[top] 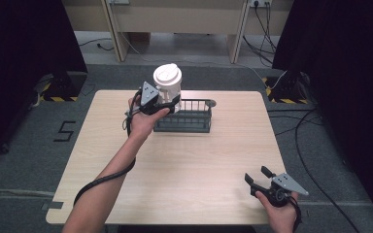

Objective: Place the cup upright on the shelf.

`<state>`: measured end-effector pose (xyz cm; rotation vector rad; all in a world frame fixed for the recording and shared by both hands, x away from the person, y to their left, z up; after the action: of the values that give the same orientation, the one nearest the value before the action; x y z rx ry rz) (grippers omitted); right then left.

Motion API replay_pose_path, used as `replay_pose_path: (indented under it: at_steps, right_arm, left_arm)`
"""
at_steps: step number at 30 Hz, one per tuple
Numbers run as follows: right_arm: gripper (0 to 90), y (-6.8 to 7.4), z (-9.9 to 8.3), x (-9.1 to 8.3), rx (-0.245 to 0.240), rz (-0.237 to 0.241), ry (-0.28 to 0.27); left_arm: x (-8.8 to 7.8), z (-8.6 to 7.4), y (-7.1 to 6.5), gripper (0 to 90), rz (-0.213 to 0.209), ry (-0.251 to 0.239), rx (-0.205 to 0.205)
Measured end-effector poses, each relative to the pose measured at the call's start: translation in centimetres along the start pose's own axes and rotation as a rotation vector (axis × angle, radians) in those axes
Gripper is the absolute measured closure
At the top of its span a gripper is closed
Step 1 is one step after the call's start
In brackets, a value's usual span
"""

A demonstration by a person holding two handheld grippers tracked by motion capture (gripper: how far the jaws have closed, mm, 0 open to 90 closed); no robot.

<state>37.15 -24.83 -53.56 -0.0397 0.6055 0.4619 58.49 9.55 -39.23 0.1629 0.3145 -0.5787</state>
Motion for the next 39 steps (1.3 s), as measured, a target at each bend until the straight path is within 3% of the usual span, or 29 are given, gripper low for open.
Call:
replay_pose_path:
  at_steps: [7, 17, 39]
  right_arm:
    - [25.1, -0.1, 0.0, 0.0, 0.006, 0.002, -0.002]
    - [25.0, -0.1, 0.0, -0.1, 0.007, 0.001, -0.003]
    - [25.0, -0.1, 0.0, -0.1, 0.006, 0.005, -0.002]
  left_arm:
    - [1.9, 0.2, 0.0, 17.1, 0.009, 0.019, -0.005]
    - [4.5, -1.4, -0.3, 17.1, 0.021, 0.071, -0.039]
    - [6.7, -4.9, -1.2, 17.0, 0.038, 0.147, -0.067]
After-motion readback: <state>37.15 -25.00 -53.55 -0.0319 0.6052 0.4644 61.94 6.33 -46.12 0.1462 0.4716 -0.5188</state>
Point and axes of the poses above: each handheld gripper's, and its own axes: x roughly forward along the jaws, z roughly out of its top, y roughly to its left, the point moved 7 cm from there along x, roughly forward along the jaws, and after that the axes turned 15 degrees about y, right-handed, at the moved point
